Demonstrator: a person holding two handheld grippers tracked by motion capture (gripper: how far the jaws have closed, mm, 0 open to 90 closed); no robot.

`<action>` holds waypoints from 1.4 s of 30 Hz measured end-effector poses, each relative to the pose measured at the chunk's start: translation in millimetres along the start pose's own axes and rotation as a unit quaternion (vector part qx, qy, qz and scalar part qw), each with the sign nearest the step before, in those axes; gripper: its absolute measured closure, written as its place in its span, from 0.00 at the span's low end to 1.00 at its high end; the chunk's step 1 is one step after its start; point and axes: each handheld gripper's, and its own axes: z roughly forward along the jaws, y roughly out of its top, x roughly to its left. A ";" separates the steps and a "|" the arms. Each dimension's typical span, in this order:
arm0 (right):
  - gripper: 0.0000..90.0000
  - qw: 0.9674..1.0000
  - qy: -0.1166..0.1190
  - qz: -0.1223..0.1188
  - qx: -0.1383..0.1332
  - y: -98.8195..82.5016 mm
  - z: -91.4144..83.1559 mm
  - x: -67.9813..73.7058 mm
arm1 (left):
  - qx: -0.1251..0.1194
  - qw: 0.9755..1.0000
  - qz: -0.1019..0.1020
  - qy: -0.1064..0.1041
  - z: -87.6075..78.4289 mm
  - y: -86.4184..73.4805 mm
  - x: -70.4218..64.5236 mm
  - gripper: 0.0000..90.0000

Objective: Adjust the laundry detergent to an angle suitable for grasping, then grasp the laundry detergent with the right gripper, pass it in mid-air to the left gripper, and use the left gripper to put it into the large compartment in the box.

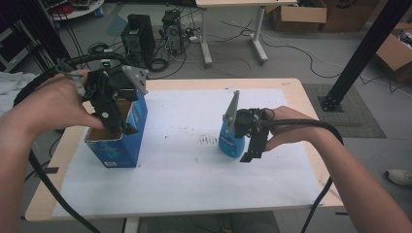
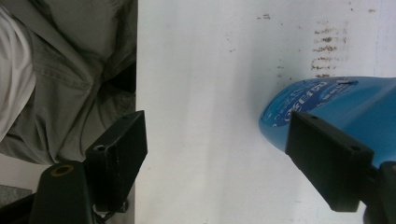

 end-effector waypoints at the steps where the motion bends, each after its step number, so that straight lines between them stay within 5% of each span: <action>1: 0.23 1.000 -0.001 0.001 0.001 0.2 -0.5 0.0 | 0.000 1.000 0.000 0.000 0.0 0.0 0.0 0.14; 29: 0.20 0.999 -0.014 0.008 -0.033 -13.4 -5.1 2.4 | -0.007 1.000 0.012 0.008 -0.6 15.7 -1.5 0.13; 42: 0.19 0.995 -0.029 0.008 -0.090 -22.7 -14.5 4.1 | -0.014 1.000 0.015 0.009 0.5 19.7 3.1 0.13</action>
